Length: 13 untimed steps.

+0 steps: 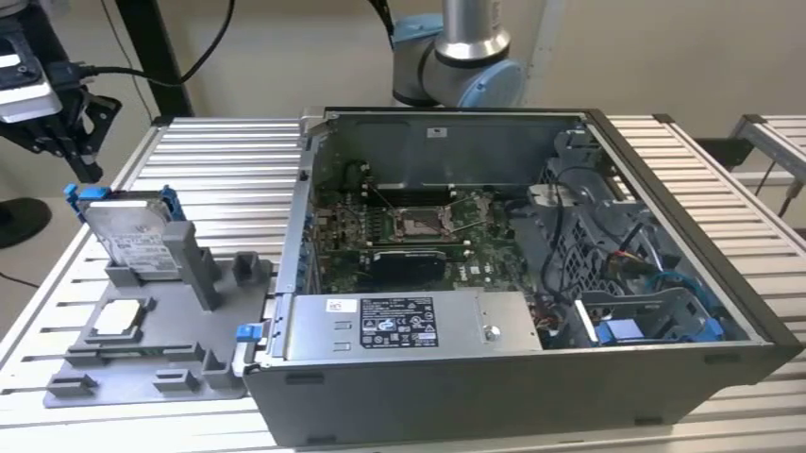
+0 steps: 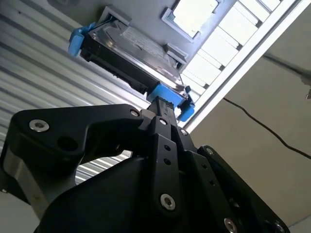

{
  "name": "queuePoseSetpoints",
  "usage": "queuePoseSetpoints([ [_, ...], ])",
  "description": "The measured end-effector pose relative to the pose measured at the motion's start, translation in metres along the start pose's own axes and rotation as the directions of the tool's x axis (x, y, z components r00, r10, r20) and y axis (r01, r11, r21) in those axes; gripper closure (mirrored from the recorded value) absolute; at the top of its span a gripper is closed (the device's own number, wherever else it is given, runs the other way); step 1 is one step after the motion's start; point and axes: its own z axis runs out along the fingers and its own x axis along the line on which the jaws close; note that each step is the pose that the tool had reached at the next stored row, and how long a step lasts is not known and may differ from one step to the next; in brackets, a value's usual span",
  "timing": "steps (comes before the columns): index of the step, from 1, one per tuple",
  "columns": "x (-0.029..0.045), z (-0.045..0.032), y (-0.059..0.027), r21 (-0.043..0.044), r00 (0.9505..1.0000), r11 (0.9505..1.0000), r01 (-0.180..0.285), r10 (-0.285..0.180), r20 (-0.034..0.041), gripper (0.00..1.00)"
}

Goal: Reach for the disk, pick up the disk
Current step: 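Reach for the disk, then pick up the disk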

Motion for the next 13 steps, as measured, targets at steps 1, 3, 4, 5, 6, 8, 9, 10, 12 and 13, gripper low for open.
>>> queuePoseSetpoints([
  [1,0.0004,0.0,-0.0016,0.0,1.0,1.0,0.0,0.0,0.0001,1.0],
  [3,0.001,0.0,-0.0049,0.0,1.0,1.0,0.0,0.0,0.0,1.0],
  [4,0.001,0.0,-0.0067,0.0,1.0,1.0,0.0,0.0,0.0,1.0],
  [5,0.0011,0.0,-0.008,0.0,1.0,1.0,0.0,0.0,0.0,1.0],
  [6,0.0011,-0.0001,-0.0085,0.0001,1.0,1.0,0.0,0.0,0.0,1.0],
  [8,0.0011,0.0,-0.0085,0.0,1.0,1.0,0.0,0.0,0.0001,1.0],
  [9,0.0011,-0.0001,-0.0085,0.0,1.0,1.0,0.0,0.0,0.0,1.0],
  [10,0.0011,-0.0001,-0.0085,0.0,1.0,1.0,0.0,0.0,0.0001,1.0],
  [12,0.0011,-0.0001,-0.0086,0.0,1.0,1.0,0.0,0.0,0.0,1.0],
  [13,0.0011,0.0,-0.0086,0.0,1.0,1.0,0.0,0.0,0.0001,1.0],
])
